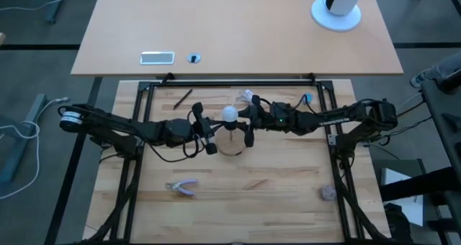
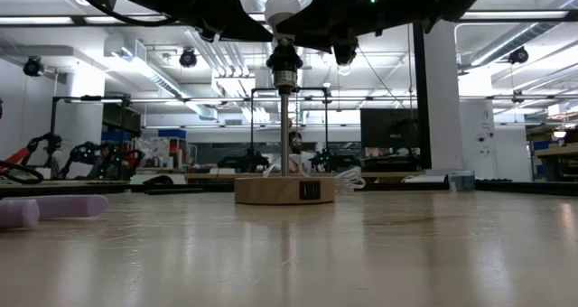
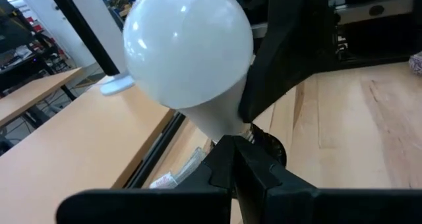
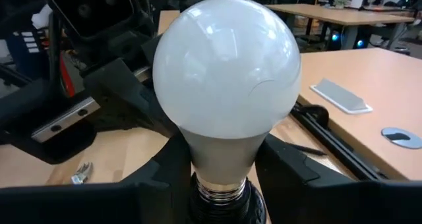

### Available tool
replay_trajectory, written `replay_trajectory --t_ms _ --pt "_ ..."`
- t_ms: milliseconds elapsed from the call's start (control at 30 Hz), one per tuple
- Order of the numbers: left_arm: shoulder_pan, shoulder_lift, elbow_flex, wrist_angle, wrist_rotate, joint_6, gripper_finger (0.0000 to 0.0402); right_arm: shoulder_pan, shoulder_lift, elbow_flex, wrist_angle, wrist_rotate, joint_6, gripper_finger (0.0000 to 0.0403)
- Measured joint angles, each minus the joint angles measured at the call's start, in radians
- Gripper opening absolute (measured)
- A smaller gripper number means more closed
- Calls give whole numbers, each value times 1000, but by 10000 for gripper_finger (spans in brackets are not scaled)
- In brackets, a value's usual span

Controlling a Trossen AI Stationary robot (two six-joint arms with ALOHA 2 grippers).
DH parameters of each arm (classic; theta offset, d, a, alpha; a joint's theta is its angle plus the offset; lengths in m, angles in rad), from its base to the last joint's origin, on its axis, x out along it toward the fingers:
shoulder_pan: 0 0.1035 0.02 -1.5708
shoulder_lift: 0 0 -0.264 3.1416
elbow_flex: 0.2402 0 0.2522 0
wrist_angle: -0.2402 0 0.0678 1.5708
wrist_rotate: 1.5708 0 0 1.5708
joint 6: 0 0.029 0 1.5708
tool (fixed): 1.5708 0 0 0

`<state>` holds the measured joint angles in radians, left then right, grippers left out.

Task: Screw lightbulb
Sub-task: Remove the lightbulb from the lamp

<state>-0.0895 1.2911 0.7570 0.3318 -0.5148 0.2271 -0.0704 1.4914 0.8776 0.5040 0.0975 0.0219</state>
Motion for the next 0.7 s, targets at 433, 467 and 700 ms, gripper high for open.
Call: replay_trajectory --t_ms 433,467,700 --pt "-16 -31 0 -14 -40 7 0 -1 -147 0 -142 86 -39 127" --pt "-20 -36 0 -18 -45 8 0 -1 -168 0 -198 109 -38 126" --pt "-37 -70 0 -21 -53 10 0 -3 -234 -41 -579 168 71 126"
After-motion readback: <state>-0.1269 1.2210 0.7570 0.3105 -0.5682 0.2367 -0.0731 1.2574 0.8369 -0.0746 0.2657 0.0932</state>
